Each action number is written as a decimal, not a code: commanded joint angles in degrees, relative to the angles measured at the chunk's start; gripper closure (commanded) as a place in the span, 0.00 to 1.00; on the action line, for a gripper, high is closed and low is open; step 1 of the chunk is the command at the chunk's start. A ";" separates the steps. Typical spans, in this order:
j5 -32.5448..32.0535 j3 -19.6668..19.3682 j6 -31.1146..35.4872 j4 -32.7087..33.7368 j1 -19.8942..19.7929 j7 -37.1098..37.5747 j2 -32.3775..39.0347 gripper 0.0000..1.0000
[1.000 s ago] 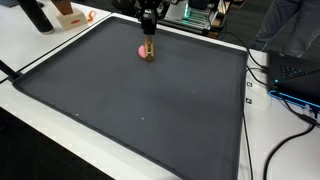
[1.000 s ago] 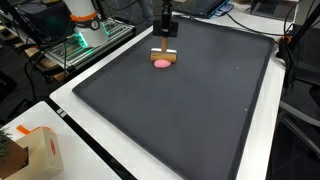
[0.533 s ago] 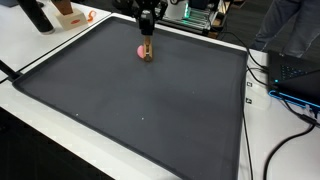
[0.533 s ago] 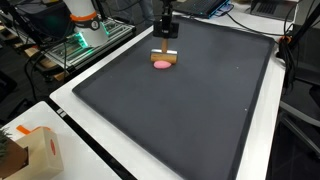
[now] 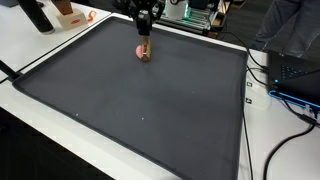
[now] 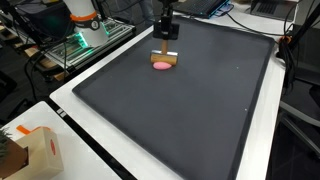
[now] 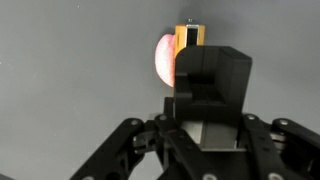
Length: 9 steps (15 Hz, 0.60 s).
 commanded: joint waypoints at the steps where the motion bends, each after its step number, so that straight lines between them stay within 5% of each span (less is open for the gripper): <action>1: -4.76 -1.24 2.30 -0.17 -1.57 2.09 3.97 0.77; 9: -9.65 -1.36 3.64 -0.65 -1.77 4.54 4.05 0.77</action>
